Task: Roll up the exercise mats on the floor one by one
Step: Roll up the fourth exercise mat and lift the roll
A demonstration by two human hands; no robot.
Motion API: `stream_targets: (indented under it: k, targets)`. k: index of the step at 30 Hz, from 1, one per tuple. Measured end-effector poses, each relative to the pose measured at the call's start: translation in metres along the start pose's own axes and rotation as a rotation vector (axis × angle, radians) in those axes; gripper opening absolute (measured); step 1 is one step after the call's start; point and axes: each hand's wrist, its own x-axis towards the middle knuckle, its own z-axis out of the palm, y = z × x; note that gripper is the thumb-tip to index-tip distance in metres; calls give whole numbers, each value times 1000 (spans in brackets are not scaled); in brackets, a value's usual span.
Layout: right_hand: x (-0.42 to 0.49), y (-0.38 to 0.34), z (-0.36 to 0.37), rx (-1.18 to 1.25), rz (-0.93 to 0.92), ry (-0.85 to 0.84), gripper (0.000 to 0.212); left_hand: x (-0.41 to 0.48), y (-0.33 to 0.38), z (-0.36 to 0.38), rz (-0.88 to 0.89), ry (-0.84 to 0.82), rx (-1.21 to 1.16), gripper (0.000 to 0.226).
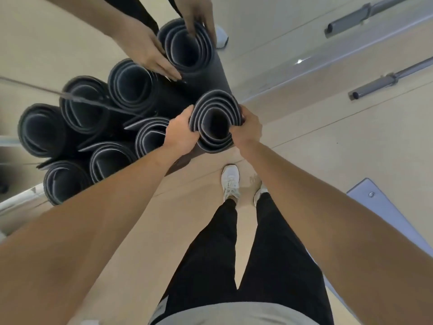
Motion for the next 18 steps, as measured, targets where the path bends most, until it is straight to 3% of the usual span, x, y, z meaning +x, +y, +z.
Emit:
stream_targets:
  k: [4, 8, 15, 18]
  targets:
    - [22, 4, 2, -88, -118, -200, 49, -19, -27, 16, -51, -202, 251, 79]
    - [25, -9, -22, -143, -90, -218, 54, -39, -24, 23, 29, -152, 365, 75]
    - [9, 17, -51, -105, 21, -125, 80, -47, -17, 20, -57, -318, 475, 77]
    - [-10, 26, -55, -63, 55, -129, 80, -49, -13, 19, -67, -329, 458, 78]
